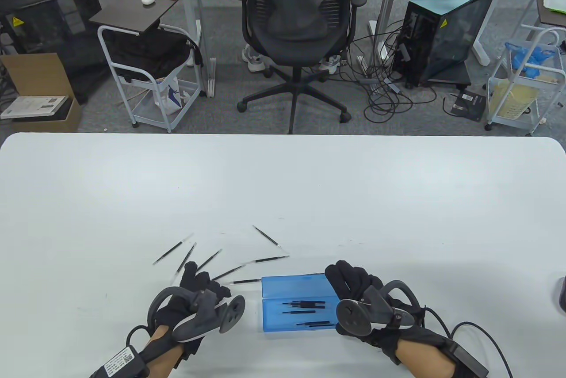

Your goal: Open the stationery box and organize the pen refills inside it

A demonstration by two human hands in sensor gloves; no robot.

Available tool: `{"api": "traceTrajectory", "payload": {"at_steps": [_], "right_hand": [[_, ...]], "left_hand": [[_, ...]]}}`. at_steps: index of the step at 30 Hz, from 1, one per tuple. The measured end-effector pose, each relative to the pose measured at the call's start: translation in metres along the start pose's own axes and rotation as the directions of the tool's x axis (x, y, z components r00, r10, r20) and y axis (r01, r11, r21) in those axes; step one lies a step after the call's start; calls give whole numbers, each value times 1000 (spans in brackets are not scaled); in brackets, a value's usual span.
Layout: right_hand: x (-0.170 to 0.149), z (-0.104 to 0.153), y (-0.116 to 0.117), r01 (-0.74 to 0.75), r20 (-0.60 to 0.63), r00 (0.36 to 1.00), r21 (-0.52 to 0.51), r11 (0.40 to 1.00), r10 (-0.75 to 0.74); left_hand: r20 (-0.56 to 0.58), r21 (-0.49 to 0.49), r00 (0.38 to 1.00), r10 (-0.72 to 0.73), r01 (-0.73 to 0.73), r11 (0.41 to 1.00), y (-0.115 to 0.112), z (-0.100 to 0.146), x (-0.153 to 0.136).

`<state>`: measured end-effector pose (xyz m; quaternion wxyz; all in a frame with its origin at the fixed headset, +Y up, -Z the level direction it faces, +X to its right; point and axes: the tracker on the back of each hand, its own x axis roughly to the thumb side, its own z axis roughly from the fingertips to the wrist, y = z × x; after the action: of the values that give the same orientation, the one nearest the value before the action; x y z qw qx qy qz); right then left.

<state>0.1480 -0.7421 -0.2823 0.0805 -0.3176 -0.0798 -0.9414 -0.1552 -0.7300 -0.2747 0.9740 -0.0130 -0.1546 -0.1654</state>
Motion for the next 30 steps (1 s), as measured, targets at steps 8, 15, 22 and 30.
{"api": "traceTrajectory", "payload": {"at_steps": [8,15,22,30], "right_hand": [[0,0,0,8,5,1000,2,1000,-8],[0,0,0,5,6,1000,0,1000,-5],[0,0,0,3,5,1000,0,1000,-3],[0,0,0,2,5,1000,-1,1000,-2]], "left_hand": [[6,-21,999,-38,38,999,-10,-7,3],[5,-19,999,-40,40,999,-12,-7,3],[4,-22,1000,-4,4,1000,-13,-6,3],[-1,-58,998,61,-61,996,-17,-8,-2]]}}
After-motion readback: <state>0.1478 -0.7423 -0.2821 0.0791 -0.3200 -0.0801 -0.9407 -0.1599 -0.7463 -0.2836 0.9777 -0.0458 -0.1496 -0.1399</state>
